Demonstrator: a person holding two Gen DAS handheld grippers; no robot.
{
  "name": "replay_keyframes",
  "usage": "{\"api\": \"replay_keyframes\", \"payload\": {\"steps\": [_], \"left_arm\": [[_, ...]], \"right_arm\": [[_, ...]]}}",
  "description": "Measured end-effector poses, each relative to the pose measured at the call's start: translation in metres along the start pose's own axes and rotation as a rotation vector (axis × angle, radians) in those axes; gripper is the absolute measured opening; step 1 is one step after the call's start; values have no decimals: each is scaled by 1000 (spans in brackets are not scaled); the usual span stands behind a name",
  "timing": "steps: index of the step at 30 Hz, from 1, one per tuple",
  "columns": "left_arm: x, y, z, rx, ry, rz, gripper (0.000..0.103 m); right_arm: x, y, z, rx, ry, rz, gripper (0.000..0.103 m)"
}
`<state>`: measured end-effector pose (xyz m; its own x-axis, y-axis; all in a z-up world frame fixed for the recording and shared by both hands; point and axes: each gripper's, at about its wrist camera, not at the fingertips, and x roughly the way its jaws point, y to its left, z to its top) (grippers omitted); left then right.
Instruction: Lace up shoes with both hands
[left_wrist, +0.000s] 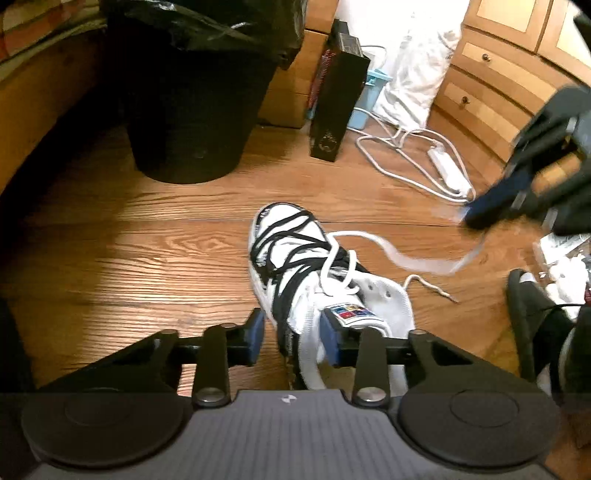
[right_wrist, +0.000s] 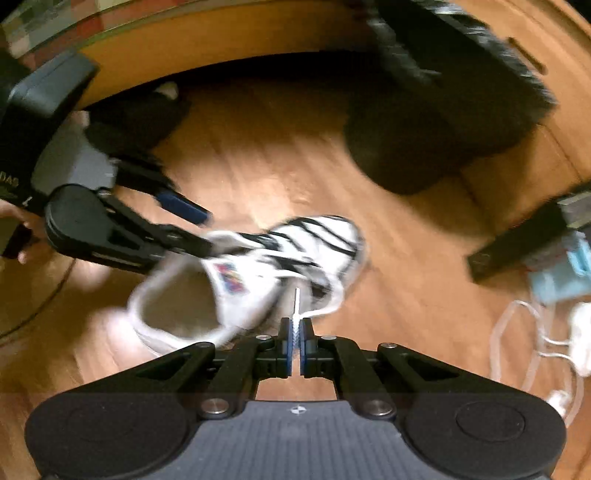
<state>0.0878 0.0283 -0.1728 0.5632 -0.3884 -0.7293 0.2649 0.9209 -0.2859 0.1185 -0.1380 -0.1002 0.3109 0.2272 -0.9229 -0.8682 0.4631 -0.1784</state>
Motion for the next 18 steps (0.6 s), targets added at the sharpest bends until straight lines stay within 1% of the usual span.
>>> {"api": "replay_keyframes", "payload": {"steps": [1,3,5,7,11,14,15,18], "left_arm": [[2,3,0,-24,6,-18,17],[4,6,0,-25,7,-28,16],[5,9,1,-17,12,-42,16],[7,19,2,-83,14,-74,16],[11,42,-4,-256,8,-153,16],[13,56,-10,-357,0,-203,17],[14,59,-12,-387,-1,-215,17],[16,60,-15,-415,-11,-225,17]], "right_arm": [[6,8,3,-2,-6,12,4],[12,22,9,-44,-19,10,4],[14,30,17,-83,-50,2,4],[20,33,24,-110,-36,21,4],[32,46,29,-205,6,-41,4],[35,57,29,-259,26,-83,4],[35,59,29,-265,27,-97,4],[40,68,28,-306,37,-134,4]]}}
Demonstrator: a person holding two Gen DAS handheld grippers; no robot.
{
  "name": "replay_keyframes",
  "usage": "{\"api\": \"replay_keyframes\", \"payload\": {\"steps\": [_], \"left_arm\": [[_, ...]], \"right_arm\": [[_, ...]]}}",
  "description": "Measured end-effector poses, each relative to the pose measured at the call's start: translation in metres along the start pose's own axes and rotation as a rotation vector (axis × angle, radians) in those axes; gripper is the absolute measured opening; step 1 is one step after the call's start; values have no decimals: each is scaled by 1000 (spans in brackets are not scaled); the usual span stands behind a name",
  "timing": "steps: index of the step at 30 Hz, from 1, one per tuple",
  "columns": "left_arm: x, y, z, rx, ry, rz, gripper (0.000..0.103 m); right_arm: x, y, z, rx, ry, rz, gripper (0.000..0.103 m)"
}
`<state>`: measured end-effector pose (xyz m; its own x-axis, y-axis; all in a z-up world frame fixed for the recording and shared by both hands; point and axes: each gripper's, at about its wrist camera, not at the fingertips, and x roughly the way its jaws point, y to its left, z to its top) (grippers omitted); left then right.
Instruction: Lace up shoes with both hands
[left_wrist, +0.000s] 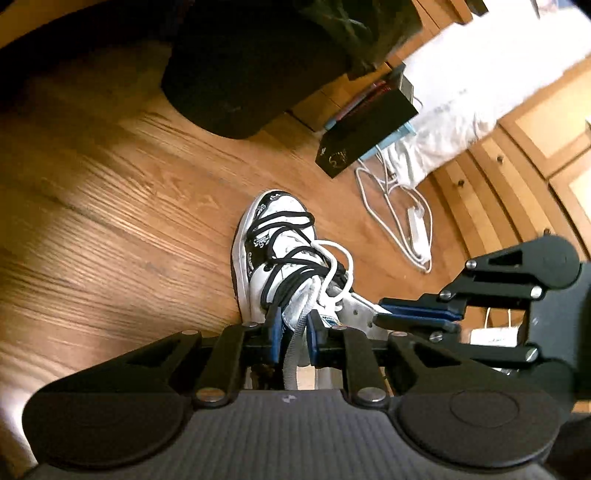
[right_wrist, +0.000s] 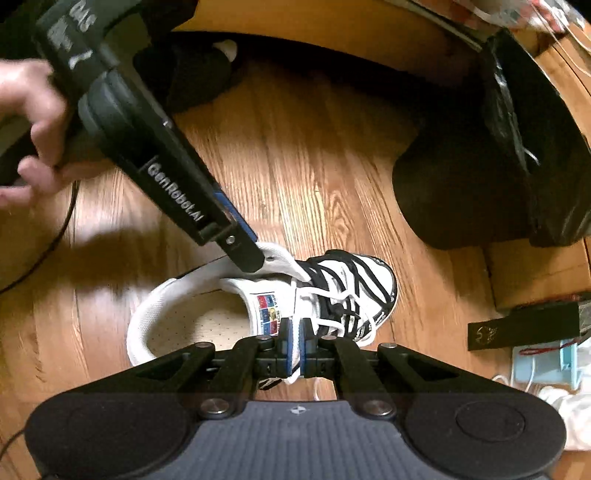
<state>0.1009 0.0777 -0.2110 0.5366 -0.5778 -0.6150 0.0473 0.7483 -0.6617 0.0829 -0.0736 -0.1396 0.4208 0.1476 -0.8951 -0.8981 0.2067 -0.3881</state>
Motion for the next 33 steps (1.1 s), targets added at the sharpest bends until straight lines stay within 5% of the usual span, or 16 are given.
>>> {"api": "replay_keyframes", "payload": {"steps": [17,33], "left_arm": [[-1,38,-12,-248,-55,-120,17],[3,39,-11,-244,-52,-127,22]], "right_arm": [[25,47,13,-363,86,-186,4],[-4,35,-5,-287,53,-185,4]]}}
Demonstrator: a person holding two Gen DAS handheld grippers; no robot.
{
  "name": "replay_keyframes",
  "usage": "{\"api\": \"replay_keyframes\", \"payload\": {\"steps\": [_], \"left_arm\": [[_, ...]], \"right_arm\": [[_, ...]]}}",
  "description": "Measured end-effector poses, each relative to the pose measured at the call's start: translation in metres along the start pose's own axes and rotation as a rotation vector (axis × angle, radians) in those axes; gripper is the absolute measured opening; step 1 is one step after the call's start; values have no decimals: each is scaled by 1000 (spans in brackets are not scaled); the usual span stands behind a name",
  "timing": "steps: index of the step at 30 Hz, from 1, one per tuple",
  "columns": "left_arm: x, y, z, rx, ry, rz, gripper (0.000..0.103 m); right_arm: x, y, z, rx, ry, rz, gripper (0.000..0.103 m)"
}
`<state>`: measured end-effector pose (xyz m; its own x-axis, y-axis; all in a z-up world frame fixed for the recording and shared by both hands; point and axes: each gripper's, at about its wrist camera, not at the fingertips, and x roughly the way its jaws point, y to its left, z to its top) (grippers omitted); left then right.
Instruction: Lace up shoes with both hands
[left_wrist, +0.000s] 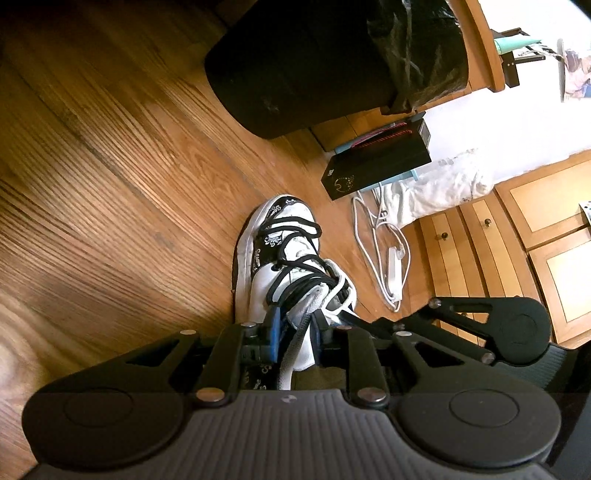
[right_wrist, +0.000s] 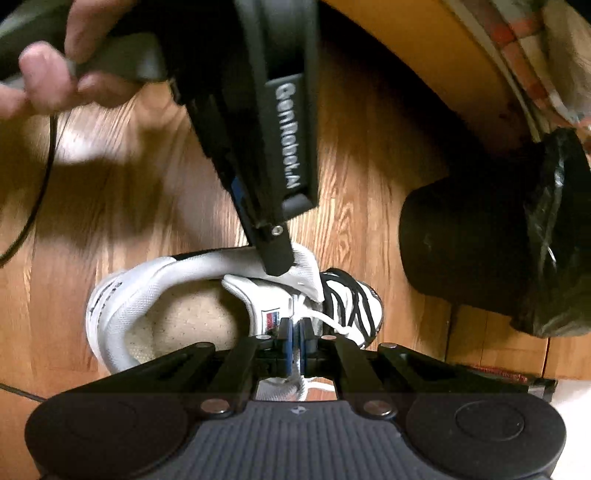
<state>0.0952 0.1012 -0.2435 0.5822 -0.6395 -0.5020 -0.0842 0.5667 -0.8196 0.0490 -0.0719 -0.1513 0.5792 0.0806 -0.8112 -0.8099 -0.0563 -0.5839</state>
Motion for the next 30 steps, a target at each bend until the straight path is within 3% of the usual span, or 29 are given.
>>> {"api": "replay_keyframes", "payload": {"steps": [9,30], "left_arm": [[-2,6,2,-9,1,-4,22],[-3,7,2,-9,13,5,28]], "right_arm": [[-6,-4,-17,22,-56,-21,4],[-3,-7,-27,20,-81,-42,4]]}}
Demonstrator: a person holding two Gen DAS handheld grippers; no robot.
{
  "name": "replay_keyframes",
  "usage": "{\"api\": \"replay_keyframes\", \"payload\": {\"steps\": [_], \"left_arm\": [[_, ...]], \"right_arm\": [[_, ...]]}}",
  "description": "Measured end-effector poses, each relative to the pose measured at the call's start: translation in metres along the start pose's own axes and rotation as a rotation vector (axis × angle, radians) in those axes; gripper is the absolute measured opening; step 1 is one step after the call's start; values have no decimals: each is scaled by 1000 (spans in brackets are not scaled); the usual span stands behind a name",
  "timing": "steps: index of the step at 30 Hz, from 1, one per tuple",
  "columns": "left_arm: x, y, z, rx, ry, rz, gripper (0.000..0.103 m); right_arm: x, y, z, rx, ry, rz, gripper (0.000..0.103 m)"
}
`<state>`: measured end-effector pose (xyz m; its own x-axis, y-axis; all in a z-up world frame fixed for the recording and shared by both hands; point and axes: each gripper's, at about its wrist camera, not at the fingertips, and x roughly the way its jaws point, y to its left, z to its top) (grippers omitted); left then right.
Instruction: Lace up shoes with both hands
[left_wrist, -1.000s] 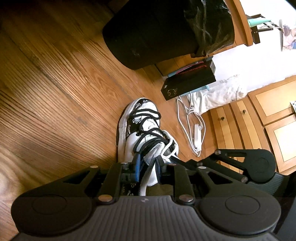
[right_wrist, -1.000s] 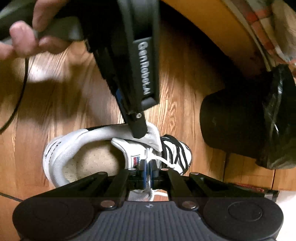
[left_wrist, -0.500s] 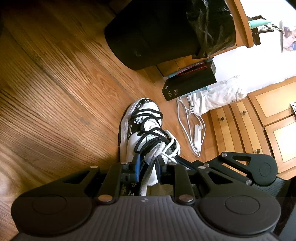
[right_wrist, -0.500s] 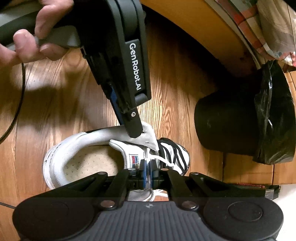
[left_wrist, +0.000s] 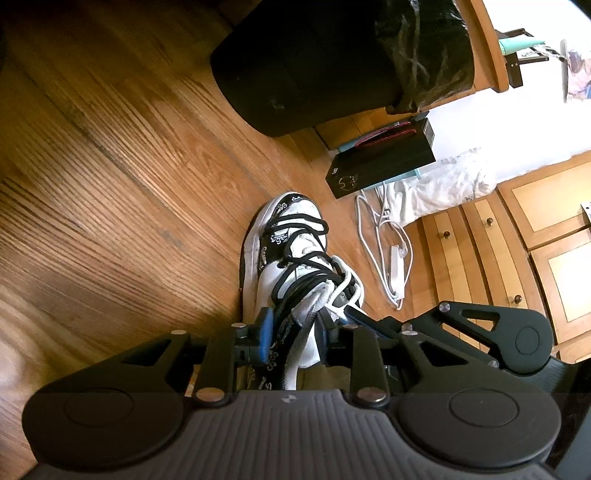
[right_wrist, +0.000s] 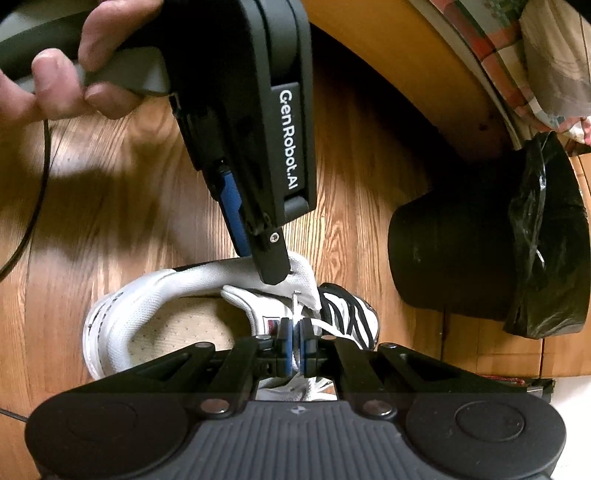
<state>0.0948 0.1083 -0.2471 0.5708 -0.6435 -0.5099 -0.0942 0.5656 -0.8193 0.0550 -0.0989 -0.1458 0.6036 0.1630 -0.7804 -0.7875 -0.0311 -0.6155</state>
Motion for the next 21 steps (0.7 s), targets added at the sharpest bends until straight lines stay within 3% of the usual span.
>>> {"api": "replay_keyframes", "payload": {"steps": [8,21], "left_arm": [[0,3,0,-23,-1,-8,28],[-2,7,0,-39,-4,-6,28]], "right_arm": [[1,-9,-2,2,-12,-10,4],[14,11,19,-21,-31,-20,4]]}}
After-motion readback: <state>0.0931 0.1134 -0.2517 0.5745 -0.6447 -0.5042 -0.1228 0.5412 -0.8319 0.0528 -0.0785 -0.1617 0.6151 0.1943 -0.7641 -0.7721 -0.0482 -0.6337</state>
